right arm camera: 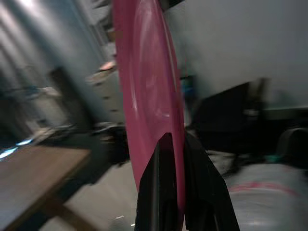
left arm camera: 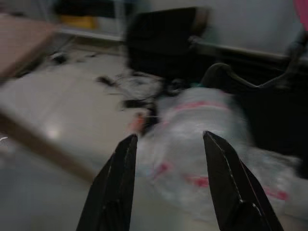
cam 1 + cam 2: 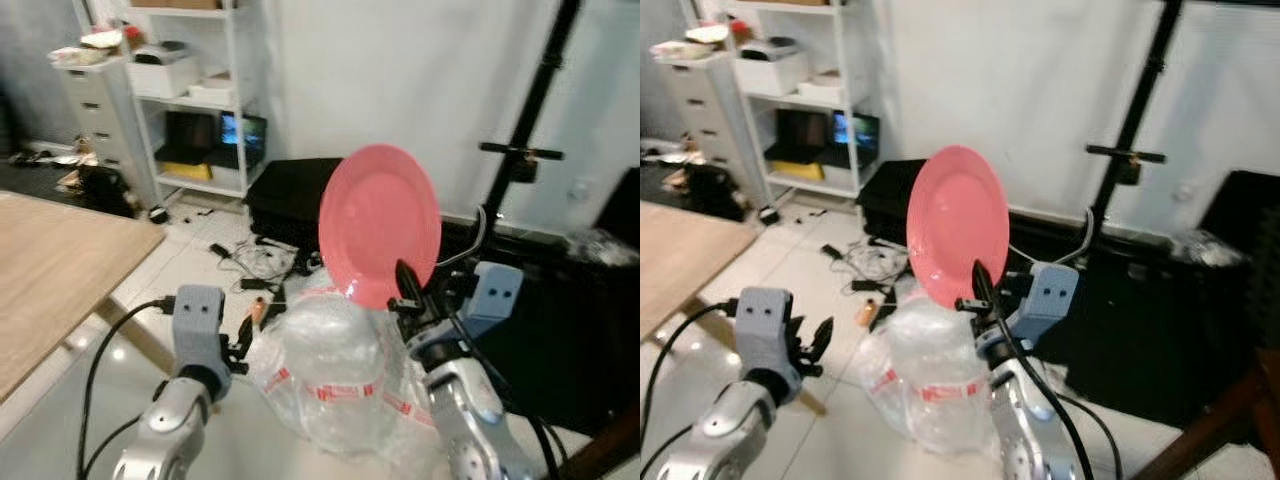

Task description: Setting the table

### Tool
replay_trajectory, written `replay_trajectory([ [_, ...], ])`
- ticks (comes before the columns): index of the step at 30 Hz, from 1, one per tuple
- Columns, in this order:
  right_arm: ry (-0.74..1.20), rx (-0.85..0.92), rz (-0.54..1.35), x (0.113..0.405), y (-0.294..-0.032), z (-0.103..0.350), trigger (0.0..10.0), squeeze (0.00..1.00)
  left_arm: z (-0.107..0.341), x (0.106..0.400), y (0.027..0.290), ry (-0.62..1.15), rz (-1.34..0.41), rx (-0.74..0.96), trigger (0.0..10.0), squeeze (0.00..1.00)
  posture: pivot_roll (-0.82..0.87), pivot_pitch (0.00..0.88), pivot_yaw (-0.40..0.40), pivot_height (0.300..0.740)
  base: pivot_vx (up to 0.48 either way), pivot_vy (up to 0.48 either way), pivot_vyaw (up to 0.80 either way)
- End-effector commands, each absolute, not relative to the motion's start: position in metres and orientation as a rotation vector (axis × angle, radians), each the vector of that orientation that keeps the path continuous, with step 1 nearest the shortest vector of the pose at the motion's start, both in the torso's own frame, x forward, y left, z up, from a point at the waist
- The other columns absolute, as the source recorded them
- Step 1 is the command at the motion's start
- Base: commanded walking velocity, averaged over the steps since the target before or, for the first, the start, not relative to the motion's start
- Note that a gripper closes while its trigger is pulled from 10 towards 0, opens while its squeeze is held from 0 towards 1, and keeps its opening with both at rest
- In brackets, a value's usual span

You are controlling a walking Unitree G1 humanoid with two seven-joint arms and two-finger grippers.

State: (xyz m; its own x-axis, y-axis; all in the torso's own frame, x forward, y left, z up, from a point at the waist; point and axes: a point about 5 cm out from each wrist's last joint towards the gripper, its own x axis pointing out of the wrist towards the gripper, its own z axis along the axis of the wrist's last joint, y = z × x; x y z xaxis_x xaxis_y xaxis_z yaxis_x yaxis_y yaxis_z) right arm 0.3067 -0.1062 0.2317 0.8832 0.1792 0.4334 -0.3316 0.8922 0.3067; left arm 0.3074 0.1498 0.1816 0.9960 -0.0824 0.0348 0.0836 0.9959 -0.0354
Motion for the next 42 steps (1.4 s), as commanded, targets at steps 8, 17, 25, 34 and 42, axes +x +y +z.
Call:
replay_trajectory([
  [8,-0.411,0.394,0.277,0.3057,-0.1069,0.2307,10.0,0.18,0.1742,0.3058,0.1508,-0.001,-0.076,-0.029,10.0,0.00,0.02,0.145,0.086,0.740,0.000,0.000,0.76],
  [17,-0.413,0.394,0.280,0.3060,-0.1067,0.2311,10.0,0.18,0.1740,0.3065,0.1508,0.000,-0.076,-0.027,10.0,0.00,0.02,0.140,0.085,0.740,0.000,0.000,0.76],
  [25,-0.414,0.394,0.286,0.3056,-0.1064,0.2314,10.0,0.18,0.1737,0.3065,0.1500,0.001,-0.077,-0.025,10.0,0.00,0.02,0.138,0.085,0.740,0.000,0.000,0.76],
  [34,-0.411,0.396,0.287,0.3054,-0.1063,0.2314,10.0,0.18,0.1724,0.3065,0.1512,0.010,-0.065,-0.019,10.0,0.00,0.02,0.144,0.084,0.740,0.000,0.000,0.76],
  [42,-0.409,0.397,0.290,0.3056,-0.1062,0.2311,10.0,0.18,0.1725,0.3068,0.1528,0.010,-0.053,-0.014,10.0,0.00,0.02,0.146,0.082,0.740,0.000,0.000,0.76],
])
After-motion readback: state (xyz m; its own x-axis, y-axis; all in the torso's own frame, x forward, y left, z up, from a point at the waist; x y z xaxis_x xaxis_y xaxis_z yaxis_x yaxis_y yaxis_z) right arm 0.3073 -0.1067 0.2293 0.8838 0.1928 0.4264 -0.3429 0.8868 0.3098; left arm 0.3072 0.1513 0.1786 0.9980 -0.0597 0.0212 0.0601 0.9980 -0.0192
